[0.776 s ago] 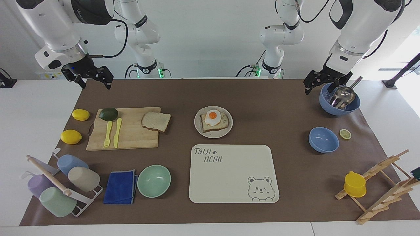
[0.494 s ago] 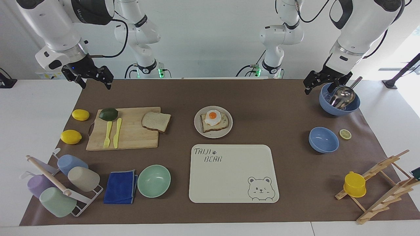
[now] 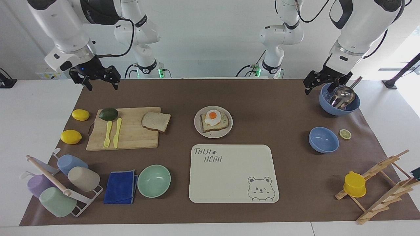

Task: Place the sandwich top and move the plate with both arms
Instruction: 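Reach the right gripper toward the bread slice on the cutting board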

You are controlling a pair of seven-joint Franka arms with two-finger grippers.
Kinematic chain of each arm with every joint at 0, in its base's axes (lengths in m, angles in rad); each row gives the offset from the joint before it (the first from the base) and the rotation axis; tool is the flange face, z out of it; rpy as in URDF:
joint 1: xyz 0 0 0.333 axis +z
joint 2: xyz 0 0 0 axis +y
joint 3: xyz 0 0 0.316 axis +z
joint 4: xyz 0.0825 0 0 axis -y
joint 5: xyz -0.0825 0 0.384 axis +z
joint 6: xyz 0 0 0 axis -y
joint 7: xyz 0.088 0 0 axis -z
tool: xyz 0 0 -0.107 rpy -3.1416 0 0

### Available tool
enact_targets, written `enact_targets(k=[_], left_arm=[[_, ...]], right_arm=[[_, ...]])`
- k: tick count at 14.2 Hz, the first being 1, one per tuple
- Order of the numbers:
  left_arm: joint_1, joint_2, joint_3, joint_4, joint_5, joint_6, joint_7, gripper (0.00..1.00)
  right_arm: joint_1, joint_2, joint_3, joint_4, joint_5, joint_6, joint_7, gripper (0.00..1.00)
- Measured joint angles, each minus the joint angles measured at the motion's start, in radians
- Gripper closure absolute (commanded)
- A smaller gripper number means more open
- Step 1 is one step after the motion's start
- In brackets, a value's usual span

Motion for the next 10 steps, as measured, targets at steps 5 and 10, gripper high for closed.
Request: enact_targets(k=[5, 10], left_arm=[[0.0, 0.0, 0.0, 0.0, 0.0, 0.0, 0.0, 0.0], [0.0, 0.0, 0.0, 0.0, 0.0, 0.0, 0.0, 0.0]], right_arm=[[0.3, 0.141, 0.018, -0.11, -0.043, 0.218, 0.409, 0.0], [0.341, 0.342, 0.017, -0.144, -0.189, 0.292, 0.561, 0.0]])
